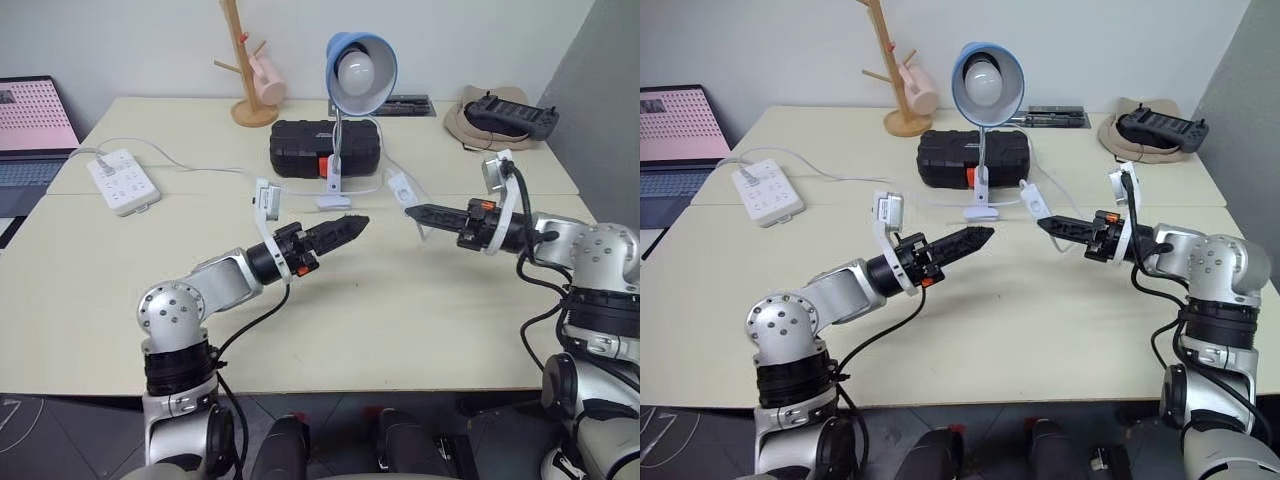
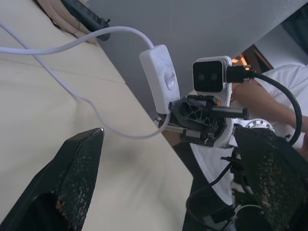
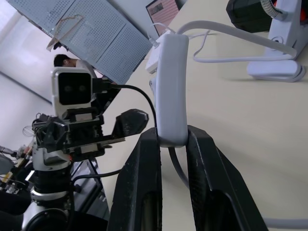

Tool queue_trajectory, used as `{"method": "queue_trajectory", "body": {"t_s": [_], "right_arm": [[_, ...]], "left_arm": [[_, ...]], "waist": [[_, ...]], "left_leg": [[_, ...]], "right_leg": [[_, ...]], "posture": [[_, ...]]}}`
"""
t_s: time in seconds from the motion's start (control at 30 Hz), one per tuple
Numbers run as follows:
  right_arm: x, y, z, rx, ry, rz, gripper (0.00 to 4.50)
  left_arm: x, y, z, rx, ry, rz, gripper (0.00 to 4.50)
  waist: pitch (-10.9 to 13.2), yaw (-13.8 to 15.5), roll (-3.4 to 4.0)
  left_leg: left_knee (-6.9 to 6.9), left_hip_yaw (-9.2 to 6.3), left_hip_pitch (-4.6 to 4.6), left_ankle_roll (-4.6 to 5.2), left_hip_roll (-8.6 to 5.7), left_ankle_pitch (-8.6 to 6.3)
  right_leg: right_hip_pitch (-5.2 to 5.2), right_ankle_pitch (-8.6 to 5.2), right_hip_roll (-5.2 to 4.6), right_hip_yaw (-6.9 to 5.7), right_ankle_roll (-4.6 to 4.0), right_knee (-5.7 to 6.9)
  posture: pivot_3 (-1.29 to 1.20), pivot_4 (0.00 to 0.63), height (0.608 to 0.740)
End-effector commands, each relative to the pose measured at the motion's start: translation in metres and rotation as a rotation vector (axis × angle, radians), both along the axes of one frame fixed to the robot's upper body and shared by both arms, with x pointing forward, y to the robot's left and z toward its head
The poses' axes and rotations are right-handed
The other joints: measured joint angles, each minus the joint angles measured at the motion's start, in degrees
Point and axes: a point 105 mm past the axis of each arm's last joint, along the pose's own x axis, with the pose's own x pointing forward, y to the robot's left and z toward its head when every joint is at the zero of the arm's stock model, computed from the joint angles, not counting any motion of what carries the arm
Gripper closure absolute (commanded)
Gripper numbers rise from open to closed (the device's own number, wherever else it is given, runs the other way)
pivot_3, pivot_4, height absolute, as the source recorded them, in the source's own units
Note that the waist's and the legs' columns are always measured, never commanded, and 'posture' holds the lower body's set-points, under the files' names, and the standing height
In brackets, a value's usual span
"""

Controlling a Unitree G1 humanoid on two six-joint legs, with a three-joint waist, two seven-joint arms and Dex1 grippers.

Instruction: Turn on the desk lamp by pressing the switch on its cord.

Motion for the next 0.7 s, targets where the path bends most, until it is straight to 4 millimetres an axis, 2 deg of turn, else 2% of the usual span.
{"method": "queue_trajectory", "body": {"t_s": [0.03, 0.2, 0.63, 0.67, 0.7], "right_arm": [[-0.024, 0.008, 0.018, 0.037, -0.034, 0.084, 4.16], [-0.037, 0.015, 0.022, 0.065, -0.040, 0.137, 4.16], [-0.048, 0.015, 0.020, 0.070, -0.022, 0.146, 4.16], [-0.049, 0.015, 0.020, 0.071, -0.022, 0.145, 4.16], [-0.049, 0.015, 0.021, 0.072, -0.022, 0.144, 4.16]], "left_arm": [[-0.003, -0.011, 0.015, -0.081, -0.010, -0.068, 0.00], [-0.006, -0.019, 0.019, -0.150, 0.018, -0.115, 0.00], [-0.011, -0.027, 0.018, -0.213, 0.041, -0.181, 0.00], [-0.011, -0.027, 0.018, -0.216, 0.042, -0.183, 0.38], [-0.011, -0.027, 0.018, -0.218, 0.042, -0.184, 0.47]], "waist": [[0.00, -0.02, 0.00], [-0.01, -0.03, 0.01], [-0.01, -0.03, 0.01], [-0.01, -0.03, 0.01], [-0.01, -0.03, 0.01]], "left_leg": [[0.00, -0.01, 0.00, 0.00, 0.00, 0.00], [0.00, 0.02, 0.01, 0.00, -0.16, 0.00], [-0.03, 0.05, 0.01, 0.00, -0.20, 0.00], [-0.03, 0.05, 0.01, 0.00, -0.20, 0.00], [-0.03, 0.05, 0.01, 0.00, -0.20, 0.00]], "right_leg": [[0.00, 0.00, 0.01, 0.00, 0.00, 0.01], [0.00, 0.00, 0.04, 0.02, 0.00, 0.00], [0.00, -0.01, 0.05, 0.05, 0.01, -0.02], [0.00, -0.01, 0.06, 0.05, 0.01, -0.02], [0.00, -0.01, 0.06, 0.05, 0.01, -0.02]], "posture": [[0.00, 0.150, 0.740], [0.00, 0.150, 0.740], [0.00, 0.150, 0.740], [0.00, 0.150, 0.740], [0.00, 0.150, 0.740]]}}
